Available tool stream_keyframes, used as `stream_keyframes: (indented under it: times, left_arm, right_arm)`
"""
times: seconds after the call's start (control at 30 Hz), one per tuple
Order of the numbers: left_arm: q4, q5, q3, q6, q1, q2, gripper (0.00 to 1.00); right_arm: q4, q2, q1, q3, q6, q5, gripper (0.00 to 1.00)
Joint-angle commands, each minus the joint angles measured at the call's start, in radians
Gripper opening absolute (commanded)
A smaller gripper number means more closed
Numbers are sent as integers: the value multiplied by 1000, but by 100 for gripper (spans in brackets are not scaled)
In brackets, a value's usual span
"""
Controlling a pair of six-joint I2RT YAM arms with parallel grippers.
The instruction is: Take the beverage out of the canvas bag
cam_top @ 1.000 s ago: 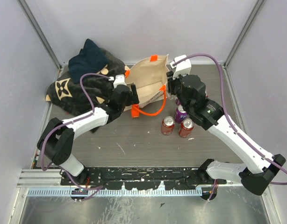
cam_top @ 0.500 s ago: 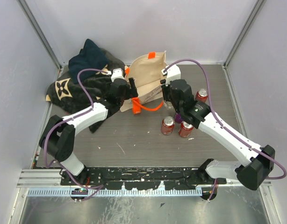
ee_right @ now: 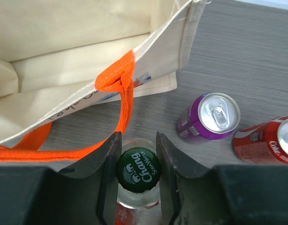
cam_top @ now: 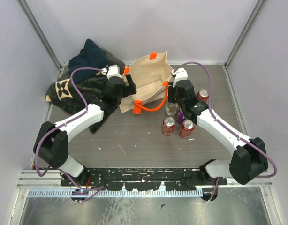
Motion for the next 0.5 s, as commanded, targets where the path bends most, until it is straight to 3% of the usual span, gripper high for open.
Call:
stream_keyframes:
  times: [0.0, 0.3, 0.47]
  left_arm:
    - [-6, -12, -18, 3, 5, -37, 98]
    - [-13, -6, -37, 2, 6, -98, 98]
    - [-14, 15, -45, 9, 4, -133, 98]
  right_arm:
    - [234, -12, -6, 15, 32, -56, 0]
    - [314, 22, -7, -61, 25, -108, 1]
    - [454, 10, -7, -179, 14, -77, 1]
